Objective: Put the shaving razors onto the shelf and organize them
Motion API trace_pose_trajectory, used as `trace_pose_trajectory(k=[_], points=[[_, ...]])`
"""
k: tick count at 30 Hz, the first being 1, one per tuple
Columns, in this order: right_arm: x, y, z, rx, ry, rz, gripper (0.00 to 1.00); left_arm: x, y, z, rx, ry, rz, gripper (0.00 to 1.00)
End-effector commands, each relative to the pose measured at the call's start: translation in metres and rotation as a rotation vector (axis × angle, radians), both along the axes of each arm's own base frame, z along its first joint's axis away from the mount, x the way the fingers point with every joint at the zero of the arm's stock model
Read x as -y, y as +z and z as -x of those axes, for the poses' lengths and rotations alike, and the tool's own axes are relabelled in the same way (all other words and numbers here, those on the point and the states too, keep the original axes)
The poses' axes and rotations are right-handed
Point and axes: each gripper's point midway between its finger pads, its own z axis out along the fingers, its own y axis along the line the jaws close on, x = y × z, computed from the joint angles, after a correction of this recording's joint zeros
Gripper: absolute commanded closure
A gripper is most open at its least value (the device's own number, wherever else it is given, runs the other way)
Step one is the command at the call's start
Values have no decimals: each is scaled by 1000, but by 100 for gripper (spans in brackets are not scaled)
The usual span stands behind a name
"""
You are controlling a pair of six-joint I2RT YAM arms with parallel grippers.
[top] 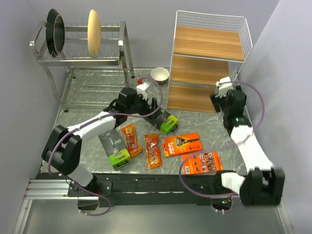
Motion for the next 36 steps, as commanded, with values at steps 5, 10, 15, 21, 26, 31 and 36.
trace_pose_trajectory(k=[5,10,15,21,26,31,36], points=[[-105,-15,84,-110,645,-9,1,-9,-8,32,-86,-29,18,1],[-172,-27,93,-164,821,-84,2,-20,-26,17,-198,111,74,1],[-226,-45,79,-225,870,-207,0,-35,-33,-1,-247,275,59,0],[-263,-45,31,-295,815,-336,0,-48,-57,-1,-381,368,106,1],[-272,-63,7,-325,777,-358,3,-53,-76,0,-494,441,202,1],[-276,-80,-3,-412,745,-371,9,-41,-93,-6,-581,451,261,3],[-280,-99,-6,-483,729,-378,12,-31,-106,-17,-646,487,316,2]])
